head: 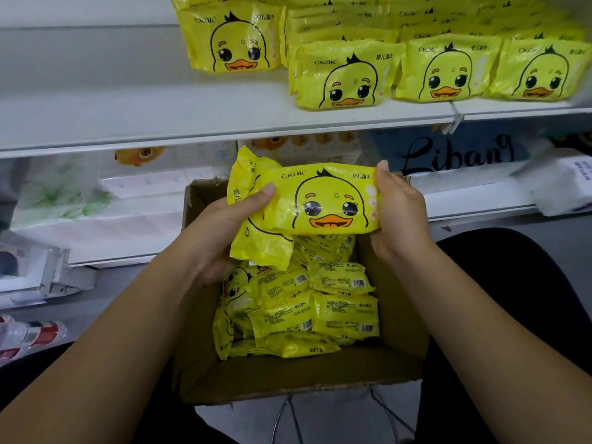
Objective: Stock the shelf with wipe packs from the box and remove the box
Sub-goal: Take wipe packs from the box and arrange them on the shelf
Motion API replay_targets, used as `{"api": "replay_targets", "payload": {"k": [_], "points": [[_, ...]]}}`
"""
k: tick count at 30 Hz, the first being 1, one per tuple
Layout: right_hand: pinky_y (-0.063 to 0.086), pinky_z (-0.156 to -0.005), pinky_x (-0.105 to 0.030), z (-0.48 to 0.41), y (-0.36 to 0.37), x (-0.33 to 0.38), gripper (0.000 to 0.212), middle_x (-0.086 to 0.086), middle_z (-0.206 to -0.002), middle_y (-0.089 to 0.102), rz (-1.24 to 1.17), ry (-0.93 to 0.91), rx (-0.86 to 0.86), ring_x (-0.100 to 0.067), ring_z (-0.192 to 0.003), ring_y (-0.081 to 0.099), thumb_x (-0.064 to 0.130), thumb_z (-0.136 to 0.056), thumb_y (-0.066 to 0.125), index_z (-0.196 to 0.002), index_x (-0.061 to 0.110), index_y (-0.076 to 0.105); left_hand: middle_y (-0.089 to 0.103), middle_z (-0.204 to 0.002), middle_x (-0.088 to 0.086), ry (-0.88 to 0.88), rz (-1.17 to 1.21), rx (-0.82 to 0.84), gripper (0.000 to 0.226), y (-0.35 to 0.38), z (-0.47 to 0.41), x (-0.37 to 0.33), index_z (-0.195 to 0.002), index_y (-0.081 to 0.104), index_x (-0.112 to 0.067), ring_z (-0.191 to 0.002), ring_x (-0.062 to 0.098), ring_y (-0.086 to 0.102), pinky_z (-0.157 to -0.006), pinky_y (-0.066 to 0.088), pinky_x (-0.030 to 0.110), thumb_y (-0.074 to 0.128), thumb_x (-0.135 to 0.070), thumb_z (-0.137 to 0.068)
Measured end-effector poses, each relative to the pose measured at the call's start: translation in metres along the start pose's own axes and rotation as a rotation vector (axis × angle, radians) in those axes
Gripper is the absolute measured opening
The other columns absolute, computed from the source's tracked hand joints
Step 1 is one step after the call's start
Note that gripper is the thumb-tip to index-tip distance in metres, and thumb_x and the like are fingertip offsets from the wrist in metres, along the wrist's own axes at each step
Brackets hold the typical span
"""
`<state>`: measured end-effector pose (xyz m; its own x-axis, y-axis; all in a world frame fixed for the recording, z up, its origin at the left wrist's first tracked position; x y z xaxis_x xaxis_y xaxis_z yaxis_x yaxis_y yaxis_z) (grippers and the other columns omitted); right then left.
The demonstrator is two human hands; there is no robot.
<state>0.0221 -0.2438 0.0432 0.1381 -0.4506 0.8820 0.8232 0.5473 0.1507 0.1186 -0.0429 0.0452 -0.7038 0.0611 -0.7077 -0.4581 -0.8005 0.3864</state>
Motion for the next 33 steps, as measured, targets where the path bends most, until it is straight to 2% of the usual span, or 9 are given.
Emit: {"api": "replay_targets", "payload": {"k": [2,6,9,12,15,19,26,30,33], "points": [[0.062,-0.061,-0.035,-0.002,-0.002,0.002,0.024,-0.001,-0.084,0.078,0.001,0.036,0.015,-0.018,-0.072,0.074,0.037,-0.103,0.055,-0.095,0.019,0.069,0.076,-0.112,0.012,0.019,-0.016,-0.002,0.049,0.001,0.001,0.002,-0.125,0.067,-0.01,-0.096,0.026,0.076,-0.07,0.063,0.036,0.07,-0.027,-0.079],[0.061,-0.083,-0.048,0.003,0.005,-0.002,0.041,-0.013,-0.114,0.074,-0.18,0.195,0.165,-0.03,-0.103,0.073,0.041,-0.106,0.044,-0.125,0.01,0.063,0.074,-0.117,0.013,0.074,0.058,-0.066,0.043,-0.005,0.0,-0.002,-0.13,0.064,-0.008,-0.101,0.029,0.075,-0.073,0.063,0.039,0.066,-0.02,-0.089],[0.059,-0.09,-0.046,0.011,0.012,-0.006,0.048,-0.016,-0.126,0.069,-0.256,0.243,0.265,-0.032,-0.115,0.068,0.039,-0.108,0.034,-0.133,0.004,0.057,0.075,-0.115,0.012,0.135,0.094,-0.113,0.027,-0.01,0.0,-0.01,-0.123,0.067,-0.01,-0.099,0.028,0.075,-0.07,0.063,0.038,0.06,-0.015,-0.098],[0.061,-0.085,-0.039,0.017,0.016,-0.015,0.036,-0.017,-0.122,0.071,-0.264,0.242,0.277,-0.029,-0.111,0.07,0.024,-0.11,0.035,-0.132,0.002,0.054,0.076,-0.113,0.01,0.172,0.138,-0.162,0.027,-0.014,0.001,-0.014,-0.125,0.066,-0.012,-0.096,0.026,0.076,-0.065,0.062,0.037,0.061,-0.015,-0.098],[0.061,-0.087,-0.036,0.017,0.016,-0.016,0.027,-0.015,-0.114,0.074,-0.193,0.158,0.234,-0.025,-0.106,0.072,0.012,-0.109,0.036,-0.115,0.004,0.061,0.076,-0.115,0.011,0.152,0.142,-0.145,0.035,-0.014,0.004,-0.017,-0.128,0.065,-0.013,-0.098,0.028,0.076,-0.065,0.062,0.039,0.065,-0.02,-0.094],[0.061,-0.085,-0.035,0.016,0.019,-0.007,0.029,-0.013,-0.108,0.075,-0.158,0.05,0.213,-0.023,-0.102,0.073,0.013,-0.11,0.035,-0.11,0.005,0.063,0.077,-0.108,0.01,0.154,0.095,-0.076,0.037,-0.01,0.007,-0.016,-0.114,0.07,-0.013,-0.091,0.025,0.077,-0.064,0.061,0.035,0.071,-0.02,-0.077],[0.059,-0.092,-0.042,0.015,0.014,0.001,0.029,-0.001,-0.105,0.075,0.028,-0.143,0.075,-0.019,-0.103,0.071,0.02,-0.109,0.038,-0.101,0.021,0.066,0.075,-0.115,0.013,0.199,0.076,-0.047,0.045,-0.012,0.009,-0.017,-0.12,0.067,-0.009,-0.101,0.03,0.074,-0.076,0.063,0.041,0.071,-0.012,-0.076],[0.06,-0.089,-0.039,0.018,0.018,-0.001,0.029,-0.006,-0.107,0.075,-0.06,-0.1,0.135,-0.021,-0.102,0.073,0.017,-0.11,0.036,-0.107,0.014,0.065,0.076,-0.113,0.013,0.222,0.068,-0.059,0.046,-0.016,0.01,-0.021,-0.119,0.068,-0.008,-0.097,0.028,0.075,-0.073,0.063,0.038,0.073,-0.013,-0.074],[0.058,-0.093,-0.044,0.014,0.019,0.007,0.028,-0.013,-0.116,0.073,-0.055,-0.055,0.222,-0.027,-0.108,0.071,0.017,-0.109,0.038,-0.12,0.006,0.061,0.076,-0.113,0.013,0.254,0.036,-0.046,0.046,-0.022,0.014,-0.03,-0.121,0.067,-0.007,-0.097,0.028,0.076,-0.075,0.064,0.039,0.071,-0.013,-0.076]]}}
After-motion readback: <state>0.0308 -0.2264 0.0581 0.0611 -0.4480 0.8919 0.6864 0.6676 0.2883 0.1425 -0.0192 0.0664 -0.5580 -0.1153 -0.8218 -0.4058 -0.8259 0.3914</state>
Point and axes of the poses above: each hand's wrist, its own z-axis away from the middle knuckle, its own y-axis out of the palm, x = y × z, the point moved 4 cm from there along -z, towards the middle knuckle
